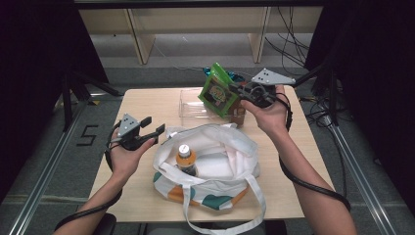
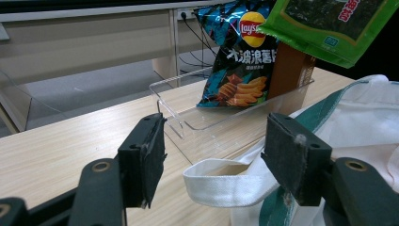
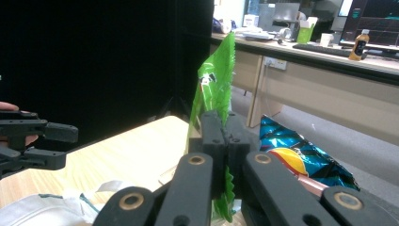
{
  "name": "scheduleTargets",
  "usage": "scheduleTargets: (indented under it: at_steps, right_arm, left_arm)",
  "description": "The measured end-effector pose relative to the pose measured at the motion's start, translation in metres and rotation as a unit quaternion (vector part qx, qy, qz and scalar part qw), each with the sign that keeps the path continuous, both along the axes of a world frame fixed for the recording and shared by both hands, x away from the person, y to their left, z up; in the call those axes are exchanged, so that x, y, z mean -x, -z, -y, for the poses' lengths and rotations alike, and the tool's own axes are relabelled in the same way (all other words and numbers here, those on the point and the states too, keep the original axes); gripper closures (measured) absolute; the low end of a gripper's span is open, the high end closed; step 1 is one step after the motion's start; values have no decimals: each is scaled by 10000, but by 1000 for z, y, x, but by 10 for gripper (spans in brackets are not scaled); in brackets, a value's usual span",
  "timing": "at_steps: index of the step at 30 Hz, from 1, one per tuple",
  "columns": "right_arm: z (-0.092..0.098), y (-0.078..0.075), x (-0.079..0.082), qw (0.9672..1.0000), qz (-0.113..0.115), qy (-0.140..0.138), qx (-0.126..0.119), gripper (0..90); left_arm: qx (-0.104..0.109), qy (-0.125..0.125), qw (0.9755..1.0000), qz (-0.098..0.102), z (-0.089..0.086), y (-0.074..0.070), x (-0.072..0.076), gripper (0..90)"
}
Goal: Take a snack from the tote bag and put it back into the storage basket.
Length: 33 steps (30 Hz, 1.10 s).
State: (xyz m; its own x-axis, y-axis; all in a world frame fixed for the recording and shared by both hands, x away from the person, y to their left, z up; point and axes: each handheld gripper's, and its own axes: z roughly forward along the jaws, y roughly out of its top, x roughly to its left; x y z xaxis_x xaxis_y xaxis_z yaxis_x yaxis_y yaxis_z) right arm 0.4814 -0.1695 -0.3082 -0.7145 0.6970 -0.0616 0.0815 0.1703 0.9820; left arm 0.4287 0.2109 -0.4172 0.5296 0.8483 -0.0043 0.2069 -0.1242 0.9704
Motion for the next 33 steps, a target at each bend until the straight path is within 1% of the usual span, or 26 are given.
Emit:
scheduleTargets:
  at_steps: [1,2,4,5,6,10,11,12,15,16,17,20,21,22,25,26,27,29,32,33]
  right_arm:
    - [-1,0,0,10000,-46,4,-35,900]
    - [-1,0,-1,10000,-22,-50,-47,900]
    - [-1,0,-1,10000,0,34,-4,900]
    - [-2,0,-1,9999,-113,31,-73,900]
    - [-1,0,-2,10000,-60,-26,-17,900]
    - [-1,0,-4,10000,-38,43,4,900]
    - [-1,0,-5,9999,-94,51,-43,900]
    - [-1,0,-6,10000,-8,23,-10,900]
    - [0,0,-8,10000,-24,67,-22,900]
    - [0,0,-9,9999,8,102,16,900]
    - [0,1,-9,10000,-15,80,-9,900]
    - [0,2,-10,9999,-92,131,-20,900]
    - [0,2,-12,9999,-33,109,5,900]
    - [0,3,-13,9999,-19,166,-12,900]
    - [1,4,-16,9998,-8,184,30,900]
    - [1,4,-17,9999,-26,166,1,900]
    - [1,4,-17,9998,6,196,34,900]
    - [1,5,-18,9997,-54,226,3,900]
    - [1,5,-21,9996,1,265,48,900]
    - [0,5,-22,9996,-58,264,11,900]
  left_arm:
    - [-2,-6,10000,-5,0,0,0,381]
    - [-7,-9,10000,-7,0,0,0,381]
    - [10,-1,10000,8,0,0,0,381]
    - [9,-2,10000,6,0,0,0,381]
    - [15,1,10000,10,0,0,0,381]
    - [9,5,10000,9,0,0,0,381]
    - [11,2,10000,5,0,0,0,381]
    - [-2,-5,10000,-3,0,0,0,381]
    - [16,-8,10000,7,0,0,0,381]
    - [22,-4,10000,13,0,0,0,381]
    - [24,-5,10000,12,0,0,0,381]
    - [19,-4,10000,12,0,0,0,381]
    - [17,0,10000,13,0,0,0,381]
    - [22,0,10000,12,0,0,0,381]
    - [25,-2,10000,13,0,0,0,381]
    - [28,-1,10000,13,0,0,0,381]
    - [30,2,10000,17,0,0,0,381]
    - [34,0,10000,21,0,0,0,381]
    - [34,1,10000,21,0,0,0,380]
    - [29,1,10000,20,0,0,0,380]
